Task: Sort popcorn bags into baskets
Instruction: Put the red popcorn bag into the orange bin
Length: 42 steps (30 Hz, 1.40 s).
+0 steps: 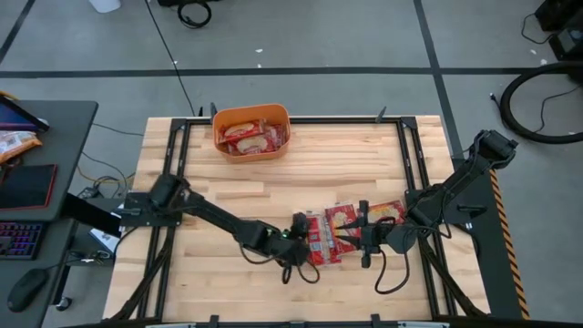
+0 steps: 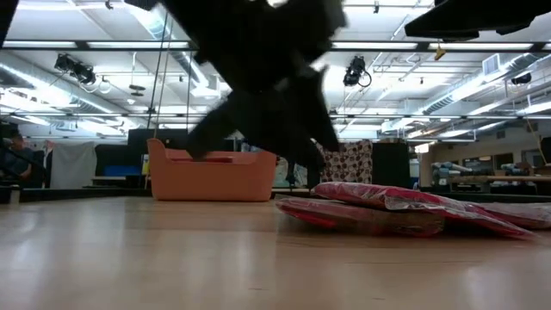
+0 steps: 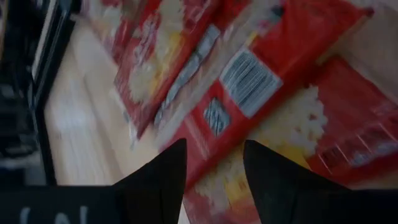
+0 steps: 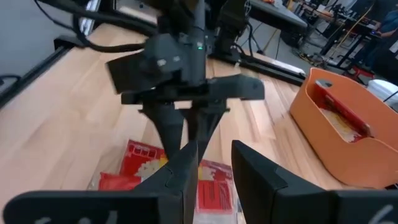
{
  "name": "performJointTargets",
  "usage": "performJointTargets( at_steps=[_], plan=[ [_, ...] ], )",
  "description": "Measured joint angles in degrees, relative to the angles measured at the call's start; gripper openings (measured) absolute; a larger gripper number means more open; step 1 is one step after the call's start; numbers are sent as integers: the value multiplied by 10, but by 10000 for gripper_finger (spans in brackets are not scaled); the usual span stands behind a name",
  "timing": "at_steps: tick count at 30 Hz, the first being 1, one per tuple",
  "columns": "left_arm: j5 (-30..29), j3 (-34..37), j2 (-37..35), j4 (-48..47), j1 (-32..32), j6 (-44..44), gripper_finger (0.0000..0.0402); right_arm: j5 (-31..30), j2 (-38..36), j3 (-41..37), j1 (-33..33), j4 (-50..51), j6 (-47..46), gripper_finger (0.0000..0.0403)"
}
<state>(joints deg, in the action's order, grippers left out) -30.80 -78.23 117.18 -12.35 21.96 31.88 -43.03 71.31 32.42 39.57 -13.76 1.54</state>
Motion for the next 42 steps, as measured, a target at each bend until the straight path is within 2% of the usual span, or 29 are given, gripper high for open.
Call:
performJointTargets(
  at_steps=[5,10,13,19,22,25,30,37,39,42],
  plan=[
    [-9,-13,39,7,-6,103,162,-24,0,0,8,7,6,103],
    [-26,-12,59,23,-16,138,158,-25,0,0,8,6,9,103],
    [-27,-13,65,27,-19,138,129,-25,0,0,8,7,8,103],
    [-45,-23,63,9,-12,88,19,-23,0,0,8,10,6,103],
    [-81,-50,58,-46,-3,78,11,-23,0,0,8,12,2,103],
    [-122,-89,45,-147,6,65,10,-23,0,0,8,16,-2,103],
    [-174,-135,-3,-355,1,-56,5,-23,0,0,8,18,-4,103],
    [-339,-141,-97,-570,-46,-311,4,-23,0,0,8,14,-4,103],
    [-357,-141,-114,-619,-74,-384,4,-23,0,0,8,13,-5,103],
    [-353,-141,-127,-691,-134,-482,4,-23,0,0,8,6,-4,103]
  ],
)
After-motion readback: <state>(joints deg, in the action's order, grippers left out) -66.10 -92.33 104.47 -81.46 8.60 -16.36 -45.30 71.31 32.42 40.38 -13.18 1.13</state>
